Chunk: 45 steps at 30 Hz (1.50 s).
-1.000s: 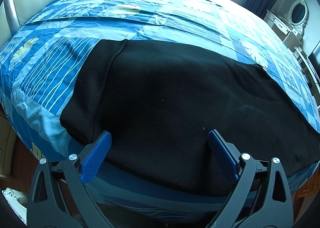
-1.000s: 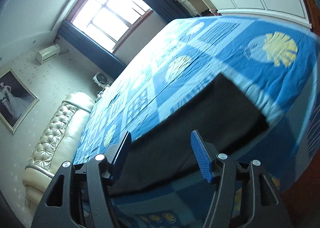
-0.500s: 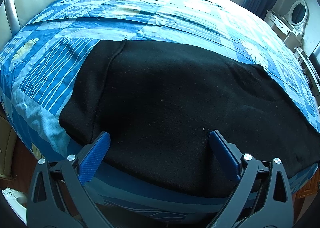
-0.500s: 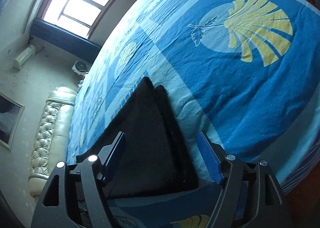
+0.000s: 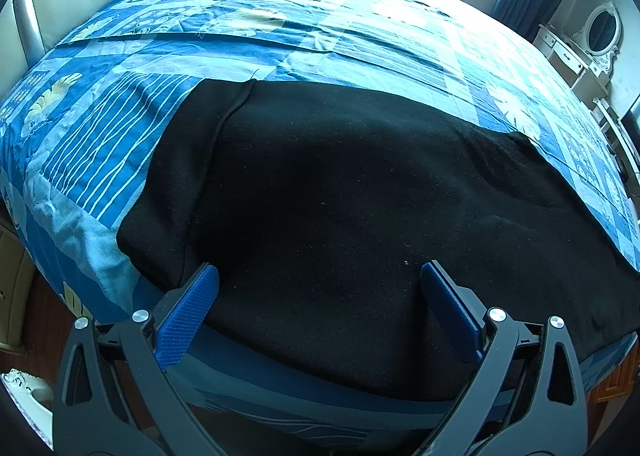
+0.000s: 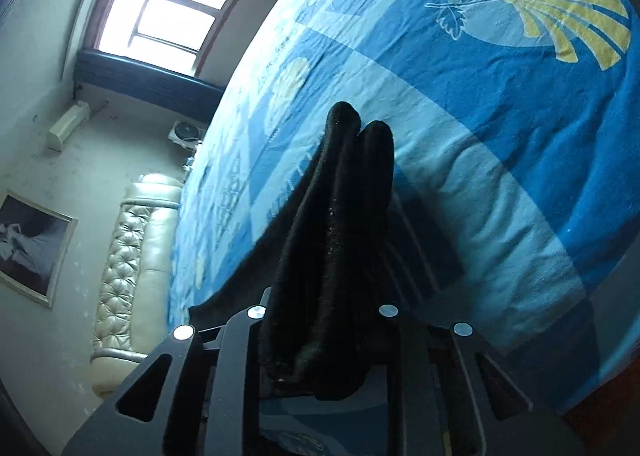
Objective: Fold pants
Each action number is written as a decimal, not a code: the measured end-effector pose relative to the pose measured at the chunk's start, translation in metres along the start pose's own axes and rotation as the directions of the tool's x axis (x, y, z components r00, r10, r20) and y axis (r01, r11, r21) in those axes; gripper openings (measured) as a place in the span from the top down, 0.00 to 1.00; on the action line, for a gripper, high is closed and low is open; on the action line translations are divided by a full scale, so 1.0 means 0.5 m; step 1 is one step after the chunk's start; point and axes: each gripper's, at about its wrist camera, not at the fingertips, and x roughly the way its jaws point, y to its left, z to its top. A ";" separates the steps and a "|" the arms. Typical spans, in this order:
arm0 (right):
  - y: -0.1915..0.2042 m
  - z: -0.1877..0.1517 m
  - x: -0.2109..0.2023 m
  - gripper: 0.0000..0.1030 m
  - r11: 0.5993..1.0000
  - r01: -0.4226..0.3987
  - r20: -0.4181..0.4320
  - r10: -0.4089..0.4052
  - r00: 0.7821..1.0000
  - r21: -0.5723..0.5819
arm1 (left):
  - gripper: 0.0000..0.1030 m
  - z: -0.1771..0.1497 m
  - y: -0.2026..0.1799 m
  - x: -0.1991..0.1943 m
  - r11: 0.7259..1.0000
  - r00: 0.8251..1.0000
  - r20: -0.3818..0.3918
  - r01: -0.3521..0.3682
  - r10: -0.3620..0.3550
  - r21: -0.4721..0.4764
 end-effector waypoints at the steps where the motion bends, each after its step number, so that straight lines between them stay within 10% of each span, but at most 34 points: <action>1: 0.014 -0.003 -0.008 0.80 0.999 -0.046 0.012 0.046 0.999 0.001 | 0.02 0.000 0.000 -0.001 1.000 1.000 0.000 0.001 -0.001 0.005; 9: 0.201 -0.043 -0.031 0.80 0.963 -0.254 0.019 0.256 0.966 -0.087 | 0.02 -0.002 0.005 -0.019 1.000 1.000 -0.002 0.026 -0.026 0.011; 19: 0.450 -0.143 0.098 0.80 0.928 -0.280 -0.109 0.260 0.959 -0.245 | 0.02 -0.013 0.028 -0.091 1.000 0.998 0.064 0.022 -0.023 0.009; 31: 0.572 -0.340 0.356 0.80 0.882 -0.034 -0.198 -0.068 0.978 -0.471 | 0.02 -0.027 0.036 -0.131 0.999 0.995 0.101 0.007 -0.012 0.048; 39: 0.575 -0.448 0.458 0.80 0.754 0.161 -0.131 -0.312 0.941 -0.637 | 0.02 -0.042 -0.001 -0.129 0.994 0.995 0.101 0.008 -0.019 0.112; 45: 0.564 -0.483 0.494 0.80 0.732 0.203 -0.128 -0.369 0.921 -0.650 | 0.02 -0.044 -0.012 -0.130 0.992 0.995 0.097 0.022 -0.034 0.122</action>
